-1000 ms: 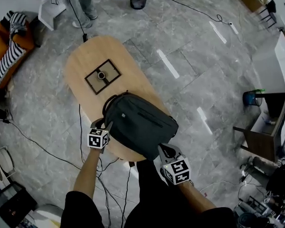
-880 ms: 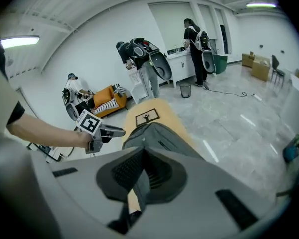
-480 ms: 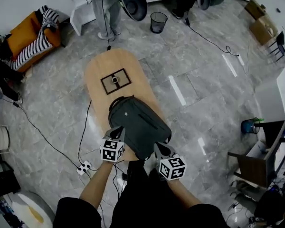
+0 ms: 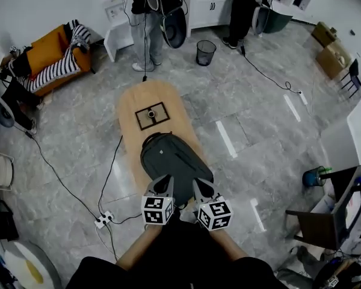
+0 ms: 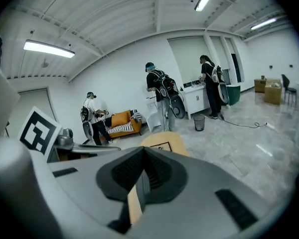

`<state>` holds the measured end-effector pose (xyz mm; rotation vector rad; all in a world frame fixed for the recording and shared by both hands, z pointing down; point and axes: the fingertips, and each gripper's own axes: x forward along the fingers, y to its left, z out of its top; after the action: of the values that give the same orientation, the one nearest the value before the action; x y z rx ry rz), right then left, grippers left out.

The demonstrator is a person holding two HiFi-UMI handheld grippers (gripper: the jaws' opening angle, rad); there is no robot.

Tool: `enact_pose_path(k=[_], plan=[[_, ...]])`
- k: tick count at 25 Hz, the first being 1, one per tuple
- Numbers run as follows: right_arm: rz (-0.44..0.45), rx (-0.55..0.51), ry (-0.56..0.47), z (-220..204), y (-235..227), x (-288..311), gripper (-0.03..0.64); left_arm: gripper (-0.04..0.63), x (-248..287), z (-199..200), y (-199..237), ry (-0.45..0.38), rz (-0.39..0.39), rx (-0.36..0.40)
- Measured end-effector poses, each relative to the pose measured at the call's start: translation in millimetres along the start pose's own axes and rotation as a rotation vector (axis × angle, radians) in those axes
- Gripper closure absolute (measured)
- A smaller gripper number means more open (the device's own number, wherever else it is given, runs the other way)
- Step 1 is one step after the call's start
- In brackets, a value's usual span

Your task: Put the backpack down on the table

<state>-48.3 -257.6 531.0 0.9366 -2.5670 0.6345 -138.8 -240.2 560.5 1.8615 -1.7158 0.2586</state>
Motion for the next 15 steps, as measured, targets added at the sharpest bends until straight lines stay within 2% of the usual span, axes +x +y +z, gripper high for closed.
enact_pose_path(k=[4,11,15], plan=[[0.011,-0.021,-0.021,12,3,0,0.607,0.561,-7,6,-17,-0.036,-0.020,0.076],[0.010,-0.031,-0.036,17,8,0,0.607,0.561,-8,13,-22,-0.045,-0.053,0.128],[0.009,-0.032,-0.035,16,11,1,0.607,0.561,-10,13,-17,-0.045,-0.055,0.124]])
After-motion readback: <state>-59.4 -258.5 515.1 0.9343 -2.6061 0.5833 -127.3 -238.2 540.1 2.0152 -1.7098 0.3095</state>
